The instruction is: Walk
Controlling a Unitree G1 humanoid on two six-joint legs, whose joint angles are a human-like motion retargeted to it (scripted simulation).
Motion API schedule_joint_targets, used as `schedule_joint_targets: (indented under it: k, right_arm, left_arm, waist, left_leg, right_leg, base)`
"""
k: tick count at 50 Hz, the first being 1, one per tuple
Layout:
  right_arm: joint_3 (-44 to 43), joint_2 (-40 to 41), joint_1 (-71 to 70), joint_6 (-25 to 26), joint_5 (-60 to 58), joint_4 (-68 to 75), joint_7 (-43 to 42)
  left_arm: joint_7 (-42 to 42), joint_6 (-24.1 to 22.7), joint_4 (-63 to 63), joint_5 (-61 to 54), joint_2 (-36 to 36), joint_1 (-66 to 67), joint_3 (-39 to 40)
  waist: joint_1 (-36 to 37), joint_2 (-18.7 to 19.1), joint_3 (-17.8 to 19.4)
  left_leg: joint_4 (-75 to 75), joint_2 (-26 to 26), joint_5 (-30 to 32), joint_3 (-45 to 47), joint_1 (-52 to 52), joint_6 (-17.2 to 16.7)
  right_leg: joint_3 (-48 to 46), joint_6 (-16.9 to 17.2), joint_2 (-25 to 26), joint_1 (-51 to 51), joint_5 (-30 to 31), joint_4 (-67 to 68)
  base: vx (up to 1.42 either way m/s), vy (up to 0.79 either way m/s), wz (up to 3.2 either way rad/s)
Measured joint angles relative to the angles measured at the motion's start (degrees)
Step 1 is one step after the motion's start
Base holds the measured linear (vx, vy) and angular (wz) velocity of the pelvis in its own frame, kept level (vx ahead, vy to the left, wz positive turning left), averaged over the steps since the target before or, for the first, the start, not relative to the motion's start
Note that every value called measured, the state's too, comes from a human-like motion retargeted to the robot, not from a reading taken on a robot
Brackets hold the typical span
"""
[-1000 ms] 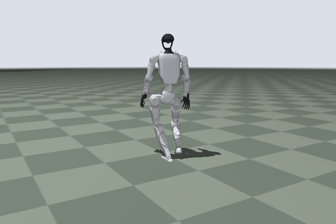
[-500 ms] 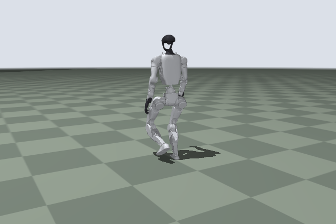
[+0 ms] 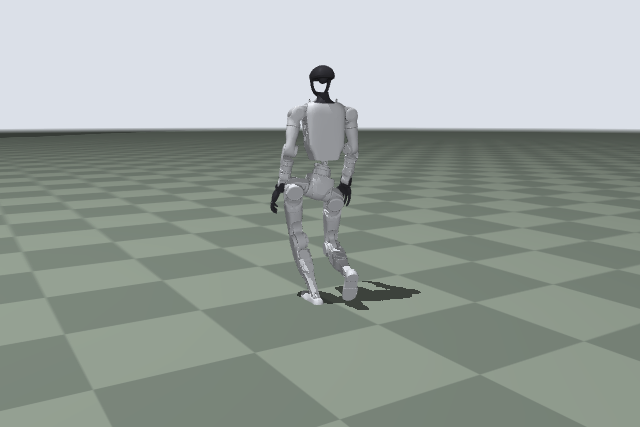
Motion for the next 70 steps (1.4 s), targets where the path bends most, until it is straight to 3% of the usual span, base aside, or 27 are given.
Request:
schedule_joint_targets:
  k: [5,10,13,17,18,20,22,25,27,30,34,37,39,41,43,45,48,50,53,55,58,60,62,64,66,70]
  right_arm:
    - [-1.84,-1.75,6.07,0.43,-0.54,1.83,-0.65]
    - [-5.33,-3.42,11.6,0.27,1.33,2.82,-0.72]
    - [-6.4,-3.91,13.86,0.26,1.57,3.81,-0.86]
    - [-6.5,-3.53,15.09,0.38,1.94,5.38,-1.85]
    - [-6.43,-3.27,14.87,0.41,2.03,5.36,-2.26]
    - [-6.15,-3.02,12.98,0.74,2.04,4.85,-3.19]
    - [-5.3,-3.09,9.73,0.82,1.42,3.35,-4.04]
    - [-3.46,-3.31,2.96,0.56,0.94,0.93,-5.1]
    - [-2.4,-3.59,-2.02,0.14,1.68,-1.02,-5.6]
    - [-1.45,-4.24,-8.5,-0.87,3.47,-4.88,-6.76]
    - [-1.68,-5.0,-13.79,-1.95,4.03,-9.64,-8.0]
    - [-1.77,-4.86,-13.32,-1.99,3.23,-11.75,-7.96]
    - [-1.42,-3.91,-10.58,-2.07,2.97,-11.23,-6.84]
    - [-1.27,-2.34,-6.82,-1.98,2.98,-9.24,-4.81]
    - [-1.07,-0.97,-3.56,-1.44,2.5,-5.87,-3.18]
    - [-0.95,-0.5,-0.01,-0.69,1.4,-2.3,-2.27]
    - [-1.96,-1.5,6.66,-0.09,0.73,1.43,-1.4]
    - [-3.58,-2.54,11.26,0.1,0.96,2.7,-0.73]
    - [-6.05,-3.71,16.45,0.01,1.47,3.56,-0.49]
    - [-6.8,-3.61,18.19,-0.01,1.83,4.06,-0.88]
    - [-6.77,-3.42,16.26,-0.01,2.68,3.55,-2.77]
    - [-5.85,-3.55,12.28,0.06,1.91,2.0,-4.52]
    - [-4.68,-3.76,6.59,-0.08,1.4,0.24,-5.89]
    - [-3.58,-4.03,0.54,-0.47,2.14,-1.99,-6.65]
    - [-2.63,-4.48,-5.01,-1.2,3.48,-5.08,-7.15]
    - [-2.1,-5.65,-12.27,-2.84,4.87,-12.13,-7.71]
  left_arm:
    - [2.52,0.39,-1.33,-0.47,1.78,-5.82,1.49]
    - [3.73,-1.26,-4.25,0.41,3.47,-10.71,2.77]
    - [4.23,-2.1,-5.9,1.17,3.69,-11.33,2.93]
    - [3.26,-2.49,-7.14,0.71,2.71,-8.5,2.79]
    - [2.95,-2.39,-6.93,0.68,2.34,-7.21,2.67]
    - [1.48,-1.75,-6.63,0.97,1.39,-4.6,2.35]
    - [-0.01,-0.59,-5.46,2.01,0.46,-2.89,1.49]
    - [-2.07,0.66,-3.39,3.51,-0.18,-0.45,0.03]
    - [-3.17,0.69,-2.1,3.61,-0.38,1.7,-0.71]
    - [-4.45,0.3,-0.37,2.94,-0.87,5.47,-1.07]
    - [-5.42,0.27,2.27,1.49,-2.26,9.26,-0.83]
    - [-6.0,0.39,3.78,1.65,-2.93,10.79,-1.62]
    - [-5.86,0.59,4.47,2.75,-3.21,10.93,-2.31]
    - [-4.98,0.75,4.35,3.75,-2.87,9.66,-2.18]
    - [-3.24,1.01,3.14,4.13,-2.14,6.85,-1.78]
    - [-1.11,1.38,1.59,3.73,-0.96,3.04,-1.18]
    - [1.99,1.2,-2.03,1.64,1.29,-2.92,0.79]
    - [3.55,0.12,-5.32,0.32,3.04,-6.59,2.35]
    - [5.54,-2.34,-10.1,0.36,4.86,-9.82,4.25]
    - [6.53,-3.32,-11.75,0.58,4.99,-9.73,5.14]
    - [6.43,-3.12,-13.4,0.52,3.61,-5.94,5.47]
    - [5.04,-1.84,-11.99,1.34,1.93,-3.36,4.65]
    - [3.0,-0.52,-8.85,2.63,0.51,-0.88,3.4]
    - [0.9,0.08,-5.13,3.03,-0.68,2.17,2.27]
    - [-1.19,0.33,-1.46,2.82,-1.78,5.71,1.79]
    - [-4.44,0.66,4.4,1.84,-3.62,11.61,1.78]
  waist:
    - [-2.85,3.19,1.55]
    - [-3.64,6.98,0.75]
    - [-2.64,8.98,-0.26]
    - [-0.95,13.38,0.21]
    - [-0.31,14.17,0.31]
    - [1.64,18.97,0.15]
    - [3.92,20.02,0.02]
    - [7.03,18.48,0.02]
    - [8.44,16.7,0.01]
    - [9.7,14.48,-0.19]
    - [8.98,11.26,-2.28]
    - [7.29,7.35,-2.94]
    - [5.99,4.66,-2.76]
    - [4.17,1.22,-1.8]
    - [2.39,0.26,-0.74]
    - [0.95,1.1,0.45]
    - [-0.59,3.55,2.13]
    - [-1.34,5.14,2.61]
    - [-0.81,9.1,1.93]
    - [-0.14,10.43,1.76]
    - [2.33,17.43,1.36]
    - [4.61,18.77,1.34]
    - [7.02,17.84,1.22]
    - [8.98,16.29,1.05]
    - [10.34,14.93,0.69]
    - [9.96,10.67,-1.03]
  left_leg:
    - [-6.57,1.06,-2.62,-2.43,12.27,-1.2]
    - [-13.34,3.51,-2.68,-5.15,20.19,-3.07]
    - [-10.66,5.63,-3.89,-6.16,21.63,-4.34]
    - [10.62,13.02,-5.5,-6.39,19.87,-8.12]
    - [17.13,15.25,-3.21,-5.83,18.92,-9.34]
    - [34.34,24.75,4.84,-5.98,12.11,-12.31]
    - [46.07,30.79,9.96,-5.25,4.1,-10.74]
    - [53.86,34.97,6.77,-3.78,-7.83,-5.65]
    - [50.81,33.89,3.49,-2.65,-14.56,-4.05]
    - [37.82,29.89,0.89,-1.14,-21.68,-4.72]
    - [11.91,19.44,0.65,-1.27,-24.41,-7.08]
    - [6.27,11.81,2.91,-0.56,-21.59,-5.26]
    - [8.66,7.71,3.87,0.46,-18.93,-2.97]
    - [6.09,2.68,3.93,1.57,-12.73,-0.58]
    - [3.79,0.88,2.11,1.22,-6.44,0.0]
    - [1.15,0.57,-0.39,-0.15,0.66,0.0]
    - [-3.37,0.69,-2.84,-2.75,11.09,-0.3]
    - [-6.6,1.25,-3.09,-4.72,17.15,-1.48]
    - [-3.45,5.91,-4.03,-6.78,20.86,-4.5]
    - [6.2,8.73,-4.08,-6.76,21.09,-6.63]
    - [33.1,22.83,5.26,-6.14,12.28,-10.61]
    - [46.94,29.67,9.66,-5.11,3.09,-8.6]
    - [51.84,31.75,6.75,-4.3,-6.41,-5.18]
    - [48.6,30.67,3.08,-3.21,-14.24,-3.6]
    - [38.88,28.2,0.94,-2.28,-19.83,-4.11]
    - [11.71,16.84,0.9,-1.9,-23.39,-6.39]
  right_leg:
    - [-1.74,-4.12,3.28,-11.7,-11.34,-6.42]
    - [-2.28,-0.57,13.94,-17.34,-16.05,-31.79]
    - [-1.95,-0.19,18.46,-16.85,-16.23,-38.99]
    - [-5.35,-3.81,23.78,-12.01,-14.56,-33.69]
    - [-6.06,-5.13,24.93,-10.96,-15.02,-31.57]
    - [-10.21,-9.03,29.98,-7.87,-15.74,-32.38]
    - [-10.93,-11.29,31.76,-5.55,-17.65,-32.88]
    - [-9.54,-11.78,31.87,-1.46,-20.44,-34.36]
    - [-8.0,-10.8,30.99,1.55,-21.99,-35.53]
    - [-6.03,-9.05,29.14,6.25,-23.54,-37.49]
    - [-4.79,-6.75,23.42,10.79,-24.23,-38.98]
    - [-3.35,-3.71,17.49,13.63,-24.1,-32.77]
    - [-2.42,-0.15,13.3,14.26,-17.81,-24.33]
    - [-1.04,3.22,7.23,11.63,-5.91,-13.59]
    - [-0.27,2.33,3.08,5.48,0.41,-4.15]
    - [0.1,-1.07,1.41,-1.42,-2.56,0.7]
    - [-1.05,-4.03,3.64,-9.8,-10.84,-4.45]
    - [-1.85,-3.41,7.55,-13.52,-14.62,-14.73]
    - [-2.49,-1.61,17.03,-14.16,-16.92,-32.29]
    - [-2.71,-2.51,20.43,-13.32,-17.08,-32.09]
    - [-8.78,-8.5,28.46,-7.74,-16.94,-32.01]
    - [-10.07,-11.4,30.47,-4.47,-19.3,-31.73]
    - [-9.28,-11.96,30.64,-0.65,-21.81,-32.88]
    - [-7.8,-11.2,30.06,3.33,-23.62,-34.35]
    - [-6.39,-10.02,29.12,7.37,-24.37,-36.3]
    - [-4.81,-6.71,22.5,13.82,-24.69,-37.53]
  base:
    - [0.02,0.03,-0.19]
    - [0.01,0.0,0.04]
    - [-0.01,-0.04,0.07]
    - [-0.04,-0.07,0.02]
    - [-0.05,-0.07,-0.06]
    - [-0.08,-0.09,0.01]
    - [-0.07,-0.09,0.23]
    - [-0.03,-0.05,0.34]
    - [0.0,0.0,0.12]
    - [0.01,0.04,0.07]
    - [0.01,0.06,0.36]
    - [0.02,0.04,0.46]
    - [0.01,0.03,0.44]
    - [-0.02,0.05,0.32]
    - [0.0,0.0,0.0]
    - [0.03,0.06,-0.2]
    - [0.07,0.04,0.03]
    - [0.07,-0.03,0.41]
    - [0.02,-0.06,0.39]
    - [-0.06,-0.07,0.25]
    - [-0.1,-0.1,0.19]
    - [-0.09,-0.09,0.34]
    - [-0.03,-0.05,0.32]
    - [0.0,0.0,0.0]
    - [0.02,0.06,-0.03]
    - [0.02,0.06,0.31]
